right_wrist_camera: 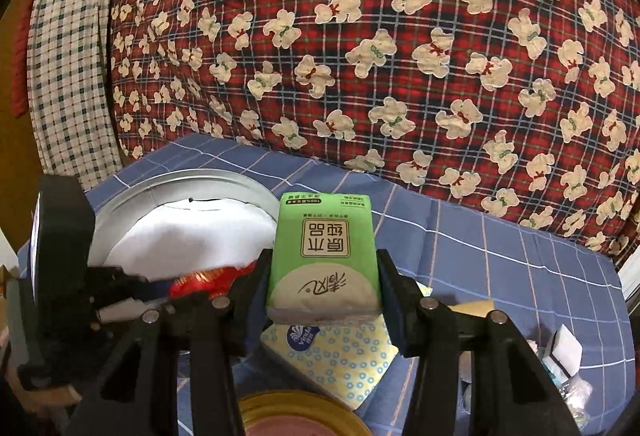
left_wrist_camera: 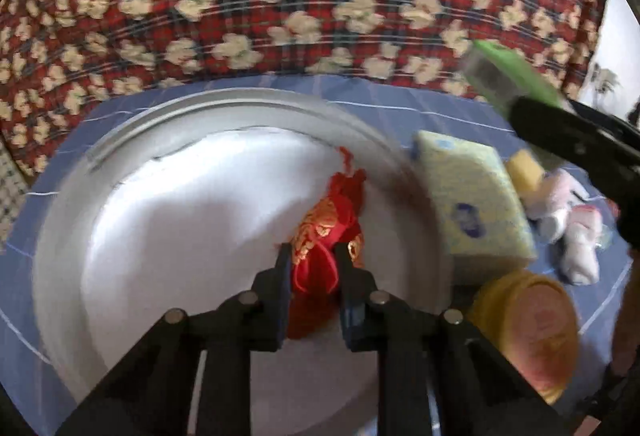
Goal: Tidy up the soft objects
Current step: 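Lower the red pouch into the round tin with the left tool while the right drops the green pack in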
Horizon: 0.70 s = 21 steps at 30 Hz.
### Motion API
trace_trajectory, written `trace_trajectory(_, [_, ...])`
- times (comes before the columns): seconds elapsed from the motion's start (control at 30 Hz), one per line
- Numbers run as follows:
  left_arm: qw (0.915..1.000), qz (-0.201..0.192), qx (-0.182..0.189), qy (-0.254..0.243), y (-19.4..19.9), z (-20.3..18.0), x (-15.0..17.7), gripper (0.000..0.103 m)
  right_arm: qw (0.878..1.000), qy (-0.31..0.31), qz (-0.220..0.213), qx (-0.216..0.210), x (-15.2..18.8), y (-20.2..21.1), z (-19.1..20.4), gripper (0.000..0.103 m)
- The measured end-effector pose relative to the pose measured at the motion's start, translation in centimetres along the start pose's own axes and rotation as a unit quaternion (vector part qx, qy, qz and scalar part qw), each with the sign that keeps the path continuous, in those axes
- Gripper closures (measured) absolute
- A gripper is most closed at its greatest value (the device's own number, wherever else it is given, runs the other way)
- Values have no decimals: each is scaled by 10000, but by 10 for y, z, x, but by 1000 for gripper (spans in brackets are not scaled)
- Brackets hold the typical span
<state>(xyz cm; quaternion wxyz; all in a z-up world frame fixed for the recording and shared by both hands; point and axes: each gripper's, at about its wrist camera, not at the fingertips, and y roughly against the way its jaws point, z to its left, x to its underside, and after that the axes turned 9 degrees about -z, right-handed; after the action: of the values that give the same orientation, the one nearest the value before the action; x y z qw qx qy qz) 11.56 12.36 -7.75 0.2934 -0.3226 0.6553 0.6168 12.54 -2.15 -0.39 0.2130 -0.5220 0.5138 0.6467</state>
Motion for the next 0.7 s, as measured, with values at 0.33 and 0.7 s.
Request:
trace_trajectory(0.33, [9980, -17, -539, 316, 1, 64, -7, 92, 9958, 45, 681, -618, -10, -45, 39, 51])
trace_trajectory(0.7, [9912, -346, -1221, 386, 1, 95, -18, 79, 9909, 347, 1181, -550, -9, -89, 69, 41])
